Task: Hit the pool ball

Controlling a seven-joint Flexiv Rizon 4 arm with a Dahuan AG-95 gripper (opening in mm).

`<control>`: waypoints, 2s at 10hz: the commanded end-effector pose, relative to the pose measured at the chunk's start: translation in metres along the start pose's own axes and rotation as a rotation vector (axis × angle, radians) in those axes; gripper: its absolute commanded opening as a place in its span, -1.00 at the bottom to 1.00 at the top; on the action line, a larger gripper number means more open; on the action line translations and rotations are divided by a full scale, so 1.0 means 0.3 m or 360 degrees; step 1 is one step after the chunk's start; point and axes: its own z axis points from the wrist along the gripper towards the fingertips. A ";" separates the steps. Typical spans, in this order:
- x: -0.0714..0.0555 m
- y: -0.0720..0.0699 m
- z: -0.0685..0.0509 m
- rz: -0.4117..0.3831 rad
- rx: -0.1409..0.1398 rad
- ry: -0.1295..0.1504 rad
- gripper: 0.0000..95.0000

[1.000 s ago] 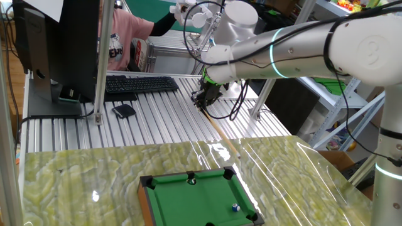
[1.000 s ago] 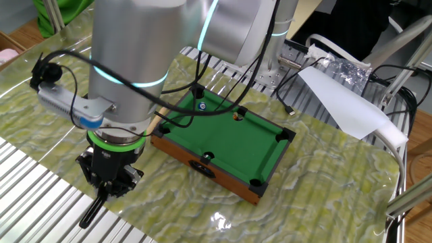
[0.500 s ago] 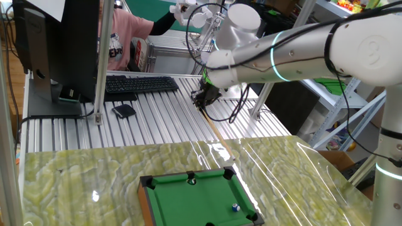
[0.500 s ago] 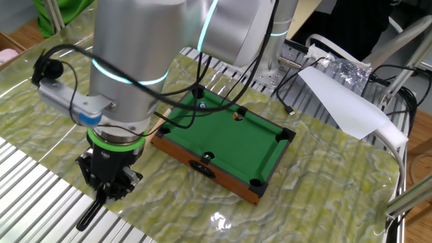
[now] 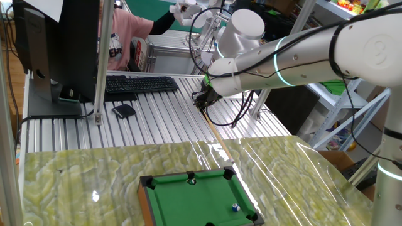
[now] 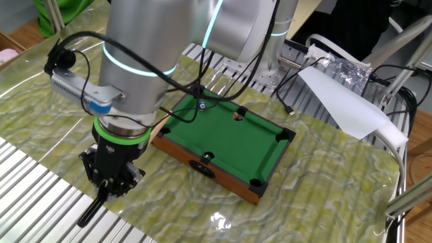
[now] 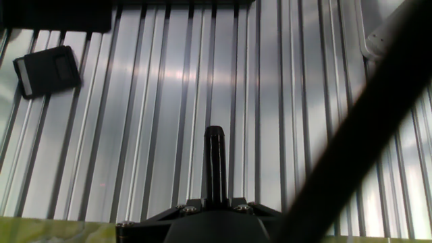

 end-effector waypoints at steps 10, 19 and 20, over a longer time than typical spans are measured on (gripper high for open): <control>0.011 0.002 -0.007 0.0035 -0.0008 -0.0130 -1.00; 0.018 0.035 -0.019 0.0049 -0.0022 -0.0103 -1.00; 0.018 0.035 -0.019 0.0051 -0.0021 -0.0103 -1.00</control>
